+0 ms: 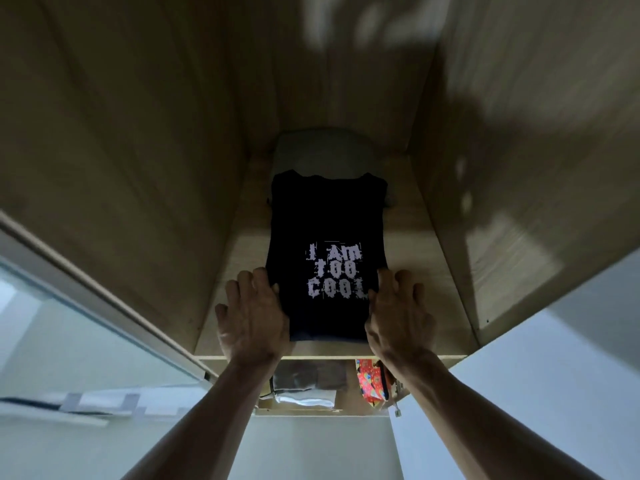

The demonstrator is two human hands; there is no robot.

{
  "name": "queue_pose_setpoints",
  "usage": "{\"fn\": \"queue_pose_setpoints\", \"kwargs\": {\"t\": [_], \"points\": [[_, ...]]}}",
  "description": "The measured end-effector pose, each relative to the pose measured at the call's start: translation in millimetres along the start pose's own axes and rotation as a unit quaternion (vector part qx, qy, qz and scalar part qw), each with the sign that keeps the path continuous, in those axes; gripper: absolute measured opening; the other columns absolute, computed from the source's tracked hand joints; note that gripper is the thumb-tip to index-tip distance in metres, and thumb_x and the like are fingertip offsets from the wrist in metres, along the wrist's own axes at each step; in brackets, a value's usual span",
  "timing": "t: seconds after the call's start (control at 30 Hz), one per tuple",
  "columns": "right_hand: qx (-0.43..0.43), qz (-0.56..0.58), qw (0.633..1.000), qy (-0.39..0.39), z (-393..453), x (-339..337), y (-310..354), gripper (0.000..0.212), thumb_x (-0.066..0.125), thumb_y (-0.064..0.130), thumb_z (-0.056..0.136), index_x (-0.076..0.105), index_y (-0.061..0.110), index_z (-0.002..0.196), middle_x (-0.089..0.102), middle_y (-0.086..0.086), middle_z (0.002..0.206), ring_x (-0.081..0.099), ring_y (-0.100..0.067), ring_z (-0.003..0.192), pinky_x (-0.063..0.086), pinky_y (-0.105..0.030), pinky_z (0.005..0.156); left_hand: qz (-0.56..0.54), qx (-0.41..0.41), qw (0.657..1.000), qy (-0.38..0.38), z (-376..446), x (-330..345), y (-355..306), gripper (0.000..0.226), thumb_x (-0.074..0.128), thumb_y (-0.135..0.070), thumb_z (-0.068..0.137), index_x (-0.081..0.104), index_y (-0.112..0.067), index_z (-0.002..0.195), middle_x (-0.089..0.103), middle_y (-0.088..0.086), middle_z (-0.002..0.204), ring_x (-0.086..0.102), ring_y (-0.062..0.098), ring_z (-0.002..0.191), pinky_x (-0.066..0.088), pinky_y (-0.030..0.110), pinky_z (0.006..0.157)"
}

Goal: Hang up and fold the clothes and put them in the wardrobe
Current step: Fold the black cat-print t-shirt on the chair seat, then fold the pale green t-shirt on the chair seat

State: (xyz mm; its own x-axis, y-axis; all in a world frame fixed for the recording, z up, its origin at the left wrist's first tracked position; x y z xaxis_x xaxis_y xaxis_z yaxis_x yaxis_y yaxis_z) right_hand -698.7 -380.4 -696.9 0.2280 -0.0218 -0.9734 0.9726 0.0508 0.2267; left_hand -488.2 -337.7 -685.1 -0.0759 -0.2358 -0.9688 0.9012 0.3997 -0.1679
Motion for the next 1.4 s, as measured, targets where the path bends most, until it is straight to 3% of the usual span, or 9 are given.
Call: {"fn": "queue_pose_setpoints", "kwargs": {"t": [0.13, 0.27, 0.47, 0.63, 0.83, 1.07, 1.2, 1.3, 1.4], "points": [[-0.015, 0.037, 0.999, 0.012, -26.9, -36.1, 15.3, 0.057, 0.062, 0.029, 0.095, 0.031, 0.021, 0.142, 0.043, -0.008, 0.131, 0.049, -0.025, 0.116, 0.058, -0.038, 0.075, -0.057, -0.004, 0.997, 0.053, -21.3, -41.5, 6.4, 0.029, 0.042, -0.03, 0.1, 0.047, -0.017, 0.126, 0.053, 0.008, 0.124, 0.055, 0.032, 0.111, 0.047, 0.047, 0.087], [-0.036, 0.063, 0.997, 0.023, -59.8, -102.3, 43.1, 0.066, 0.068, 0.029, 0.091, 0.031, 0.019, 0.146, 0.044, -0.01, 0.136, 0.049, -0.029, 0.12, 0.053, -0.039, 0.079, -0.092, 0.009, 0.995, 0.039, -48.5, -120.1, 17.2, 0.035, 0.047, -0.031, 0.099, 0.046, -0.016, 0.13, 0.051, 0.011, 0.129, 0.056, 0.033, 0.111, 0.048, 0.045, 0.085], [-0.068, 0.135, 0.988, 0.006, -153.9, -210.0, 92.4, 0.048, 0.058, 0.025, 0.095, 0.04, 0.021, 0.139, 0.049, -0.01, 0.13, 0.054, -0.032, 0.115, 0.052, -0.04, 0.079, -0.14, 0.001, 0.99, -0.024, -134.6, -261.9, 54.1, 0.031, 0.051, -0.029, 0.099, 0.05, -0.017, 0.128, 0.053, 0.009, 0.126, 0.059, 0.029, 0.109, 0.049, 0.041, 0.082], [-0.129, 0.128, 0.983, 0.016, -235.8, -275.0, 128.5, 0.036, 0.052, 0.031, 0.099, 0.043, 0.023, 0.132, 0.055, -0.007, 0.124, 0.06, -0.027, 0.105, 0.057, -0.046, 0.079, -0.16, -0.036, 0.986, -0.023, -209.0, -353.1, 96.1, 0.031, 0.051, -0.03, 0.1, 0.049, -0.016, 0.127, 0.05, 0.01, 0.127, 0.062, 0.03, 0.103, 0.053, 0.044, 0.084], [-0.242, 0.131, 0.957, 0.093, -334.3, -346.4, 194.6, 0.04, 0.055, 0.018, 0.096, 0.045, 0.022, 0.135, 0.06, -0.003, 0.122, 0.062, -0.021, 0.098, 0.057, -0.042, 0.079, -0.172, -0.139, 0.974, -0.046, -323.8, -458.9, 172.1, 0.031, 0.054, -0.029, 0.098, 0.051, -0.019, 0.127, 0.047, 0.005, 0.128, 0.063, 0.027, 0.104, 0.051, 0.043, 0.089], [-0.402, 0.148, 0.89, 0.158, -486.8, -382.9, 265.5, 0.032, 0.05, 0.026, 0.095, 0.052, 0.028, 0.127, 0.068, -0.004, 0.117, 0.061, -0.029, 0.112, 0.051, -0.04, 0.092, -0.098, -0.281, 0.95, -0.097, -509.2, -544.1, 253.7, 0.028, 0.058, -0.03, 0.095, 0.056, -0.017, 0.12, 0.05, 0.006, 0.122, 0.063, 0.024, 0.1, 0.051, 0.039, 0.087], [-0.459, 0.107, 0.853, 0.226, -585.2, -364.2, 263.1, 0.023, 0.052, 0.029, 0.091, 0.061, 0.033, 0.112, 0.07, -0.001, 0.112, 0.064, -0.027, 0.106, 0.047, -0.031, 0.08, -0.099, -0.365, 0.923, -0.066, -632.5, -551.6, 270.9, 0.025, 0.062, -0.03, 0.093, 0.06, -0.017, 0.115, 0.053, 0.006, 0.121, 0.063, 0.024, 0.102, 0.052, 0.041, 0.092], [-0.514, 0.072, 0.808, 0.278, -671.0, -347.4, 265.0, 0.02, 0.056, 0.03, 0.09, 0.065, 0.031, 0.108, 0.07, -0.004, 0.113, 0.066, -0.027, 0.105, 0.05, -0.028, 0.081, -0.095, -0.434, 0.894, -0.05, -737.7, -560.1, 283.2, 0.025, 0.062, -0.033, 0.093, 0.062, -0.017, 0.114, 0.053, 0.006, 0.122, 0.061, 0.024, 0.106, 0.052, 0.04, 0.093], [-0.579, 0.044, 0.749, 0.319, -765.4, -337.1, 272.0, 0.008, 0.062, 0.028, 0.089, 0.061, 0.032, 0.096, 0.071, -0.001, 0.099, 0.069, -0.025, 0.101, 0.054, -0.033, 0.089, -0.103, -0.506, 0.854, -0.065, -848.7, -566.0, 300.3, 0.023, 0.062, -0.029, 0.094, 0.064, -0.015, 0.112, 0.054, 0.005, 0.121, 0.061, 0.022, 0.102, 0.054, 0.04, 0.091]]}}
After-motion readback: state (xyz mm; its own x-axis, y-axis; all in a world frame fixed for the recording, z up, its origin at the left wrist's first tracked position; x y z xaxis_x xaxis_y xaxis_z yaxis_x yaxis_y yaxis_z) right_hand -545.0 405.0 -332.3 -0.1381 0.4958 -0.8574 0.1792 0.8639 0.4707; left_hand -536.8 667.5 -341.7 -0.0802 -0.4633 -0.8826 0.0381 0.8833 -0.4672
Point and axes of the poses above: each hand's wrist, its own z-axis towards the middle knuckle, its own x-axis out of the palm, y = z × x, the point moved 6 cm from there along z, towards the middle knuckle
